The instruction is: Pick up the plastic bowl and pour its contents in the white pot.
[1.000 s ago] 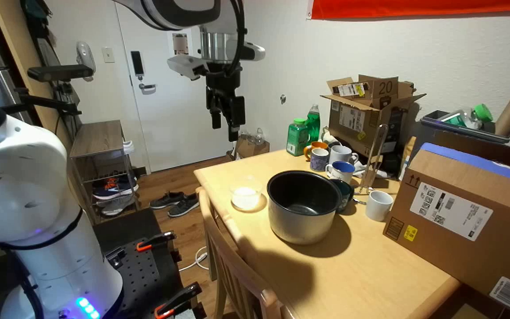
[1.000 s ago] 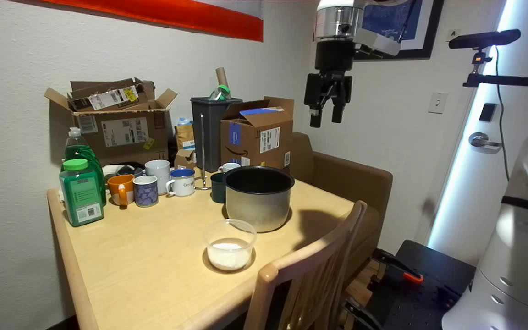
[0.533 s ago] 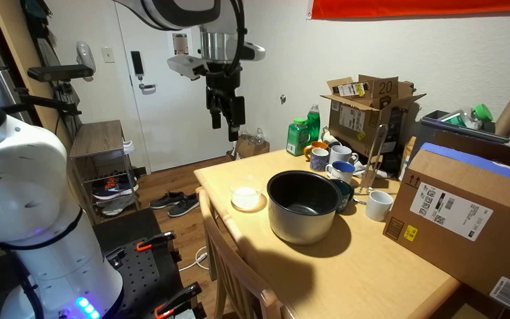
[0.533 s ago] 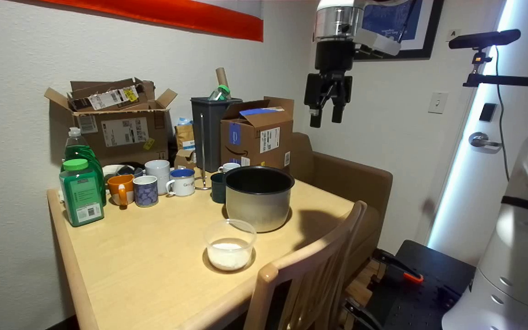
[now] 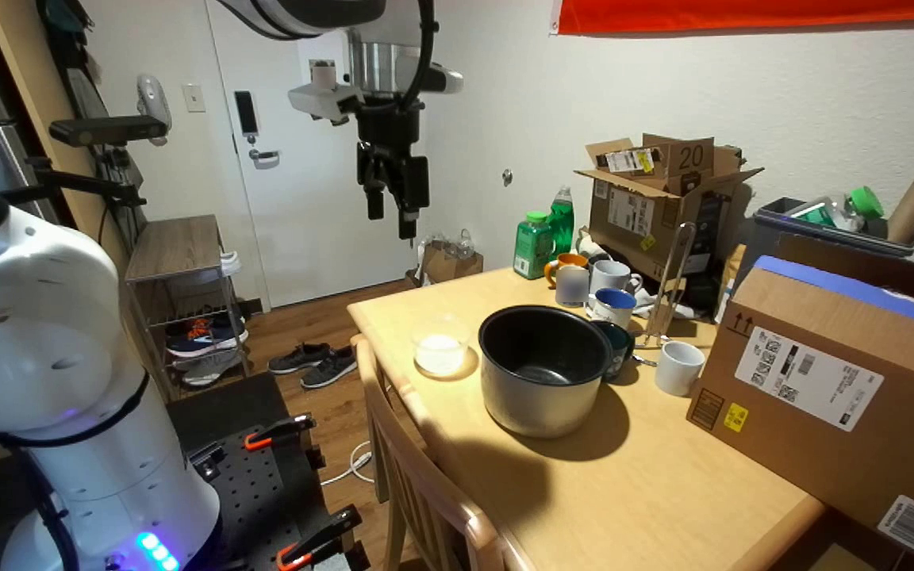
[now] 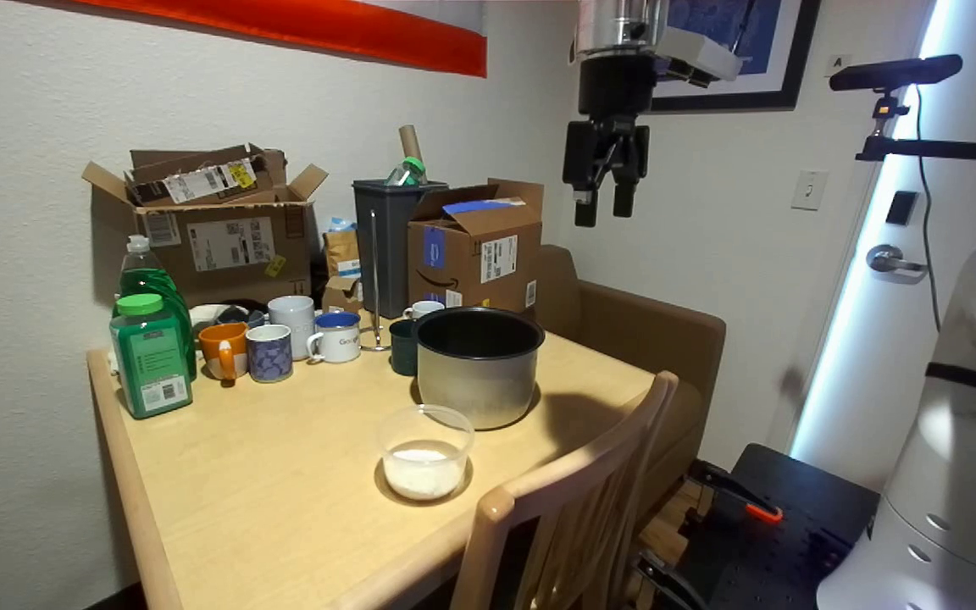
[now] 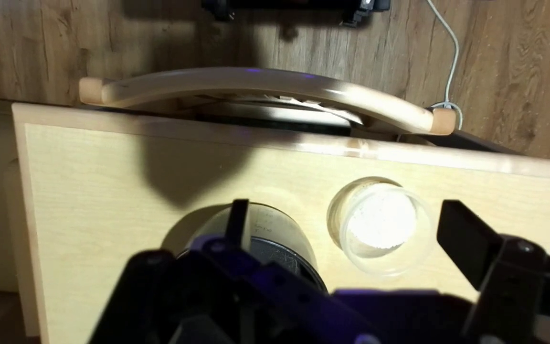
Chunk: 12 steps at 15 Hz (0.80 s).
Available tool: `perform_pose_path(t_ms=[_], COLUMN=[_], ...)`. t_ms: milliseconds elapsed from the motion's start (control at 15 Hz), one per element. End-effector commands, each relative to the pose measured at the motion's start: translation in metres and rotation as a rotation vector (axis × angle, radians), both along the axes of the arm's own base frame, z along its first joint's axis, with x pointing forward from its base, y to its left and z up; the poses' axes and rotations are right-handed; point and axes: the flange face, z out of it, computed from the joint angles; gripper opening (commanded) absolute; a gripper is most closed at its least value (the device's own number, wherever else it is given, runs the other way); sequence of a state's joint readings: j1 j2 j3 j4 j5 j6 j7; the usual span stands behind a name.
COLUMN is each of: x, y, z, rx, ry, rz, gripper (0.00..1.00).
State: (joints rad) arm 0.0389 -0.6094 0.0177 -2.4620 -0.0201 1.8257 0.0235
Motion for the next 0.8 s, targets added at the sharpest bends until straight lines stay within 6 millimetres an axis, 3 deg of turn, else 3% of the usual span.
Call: perform_pose_path(t_ms=[0, 467, 733], x=[0.006, 0.043, 0.054], y=[0.012, 0.028, 0.055], z=[0.018, 0.027, 0.001], rx=[-0.008, -0.016, -0.032], ry=[0.046, 0.036, -0.001], rz=[0.076, 0.264, 0.307], gripper=[1.0, 1.0, 1.0])
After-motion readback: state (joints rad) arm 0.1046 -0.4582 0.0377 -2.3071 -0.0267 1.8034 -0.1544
